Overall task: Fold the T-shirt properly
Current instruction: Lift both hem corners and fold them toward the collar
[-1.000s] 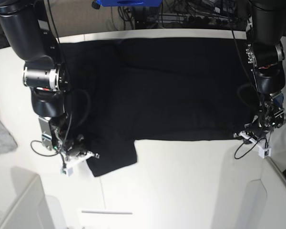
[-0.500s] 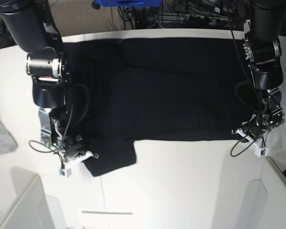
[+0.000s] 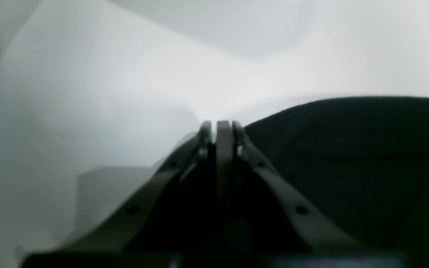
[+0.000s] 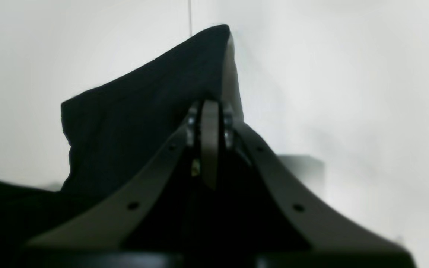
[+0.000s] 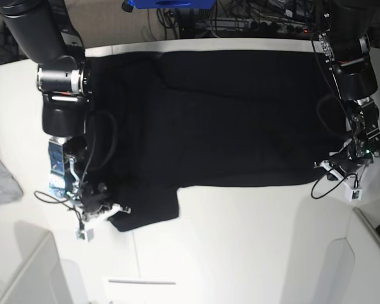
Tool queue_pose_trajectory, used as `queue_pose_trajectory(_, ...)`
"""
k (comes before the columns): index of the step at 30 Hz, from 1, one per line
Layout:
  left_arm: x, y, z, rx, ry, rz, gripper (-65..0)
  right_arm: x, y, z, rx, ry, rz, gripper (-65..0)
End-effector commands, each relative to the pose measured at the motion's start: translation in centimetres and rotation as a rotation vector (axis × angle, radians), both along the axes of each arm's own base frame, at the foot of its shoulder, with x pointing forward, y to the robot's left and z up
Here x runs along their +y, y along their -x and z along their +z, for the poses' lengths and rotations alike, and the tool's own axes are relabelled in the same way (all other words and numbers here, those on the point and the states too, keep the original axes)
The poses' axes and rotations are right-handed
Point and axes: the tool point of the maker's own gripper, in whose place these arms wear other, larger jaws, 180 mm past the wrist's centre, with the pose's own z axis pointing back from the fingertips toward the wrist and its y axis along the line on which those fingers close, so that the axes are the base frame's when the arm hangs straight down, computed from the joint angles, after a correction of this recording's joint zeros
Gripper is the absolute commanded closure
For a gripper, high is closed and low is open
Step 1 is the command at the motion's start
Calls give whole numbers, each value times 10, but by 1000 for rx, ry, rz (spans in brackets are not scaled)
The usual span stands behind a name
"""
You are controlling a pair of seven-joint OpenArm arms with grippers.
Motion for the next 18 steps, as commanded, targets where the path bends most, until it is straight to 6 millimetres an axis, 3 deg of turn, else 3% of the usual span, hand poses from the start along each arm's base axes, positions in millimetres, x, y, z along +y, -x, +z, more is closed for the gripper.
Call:
queue_pose_trajectory(1, 8, -13, 25, -68, -23, -5, 0, -3, -20, 32, -88, 1, -3, 0)
queue_pose_trajectory(6, 5, -8, 30, -87, -51, -27, 0, -5, -13, 32, -74, 15, 9, 0)
queue_pose_trajectory(11, 15, 4, 41, -115, 10, 32, 0, -4, -4, 34, -86, 26, 21, 0)
queue_pose_trajectory(18, 9, 17, 49, -131, -8, 6, 0, -2, 6, 35, -79, 37, 35, 0)
